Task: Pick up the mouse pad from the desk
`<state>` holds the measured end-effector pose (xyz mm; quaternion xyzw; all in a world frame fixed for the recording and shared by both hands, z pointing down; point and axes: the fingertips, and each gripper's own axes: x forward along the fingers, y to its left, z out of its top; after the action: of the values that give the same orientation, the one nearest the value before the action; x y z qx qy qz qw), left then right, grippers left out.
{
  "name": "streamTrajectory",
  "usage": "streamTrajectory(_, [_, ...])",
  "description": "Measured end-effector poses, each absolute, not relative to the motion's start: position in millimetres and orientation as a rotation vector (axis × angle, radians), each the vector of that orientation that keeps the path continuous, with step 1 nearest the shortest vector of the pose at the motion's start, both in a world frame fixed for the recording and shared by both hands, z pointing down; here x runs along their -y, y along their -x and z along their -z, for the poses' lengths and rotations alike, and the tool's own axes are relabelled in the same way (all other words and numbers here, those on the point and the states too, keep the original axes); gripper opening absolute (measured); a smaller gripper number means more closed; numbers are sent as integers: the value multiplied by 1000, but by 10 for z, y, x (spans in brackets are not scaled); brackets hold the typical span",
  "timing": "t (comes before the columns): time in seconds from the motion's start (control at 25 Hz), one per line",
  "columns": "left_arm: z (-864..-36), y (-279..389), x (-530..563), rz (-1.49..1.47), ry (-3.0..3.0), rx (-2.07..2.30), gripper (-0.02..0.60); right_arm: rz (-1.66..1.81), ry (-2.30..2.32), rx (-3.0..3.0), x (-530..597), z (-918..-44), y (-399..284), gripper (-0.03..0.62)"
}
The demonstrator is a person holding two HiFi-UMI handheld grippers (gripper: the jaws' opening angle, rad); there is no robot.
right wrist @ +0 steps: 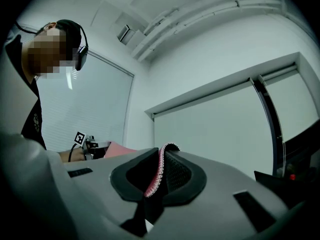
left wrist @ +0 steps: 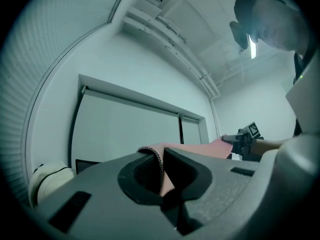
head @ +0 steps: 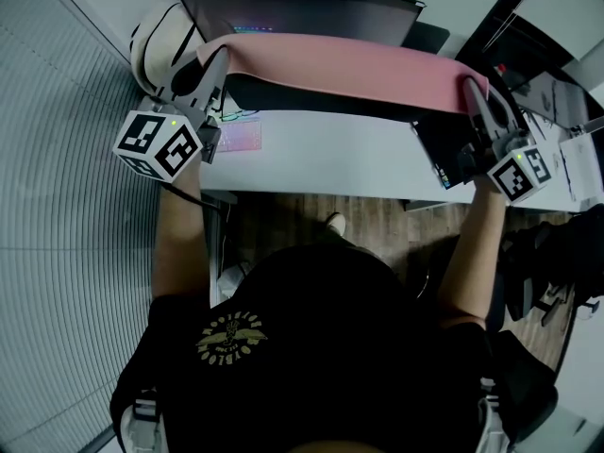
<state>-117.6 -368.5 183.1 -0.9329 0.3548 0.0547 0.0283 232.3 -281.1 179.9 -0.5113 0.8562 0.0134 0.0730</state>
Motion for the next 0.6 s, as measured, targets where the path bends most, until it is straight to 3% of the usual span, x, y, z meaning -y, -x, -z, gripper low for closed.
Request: streamTrajectory(0.6, [-1720, 1277, 3632, -200, 2875, -1099, 25, -91, 1516, -2588, 2774, -1636, -2204, 25])
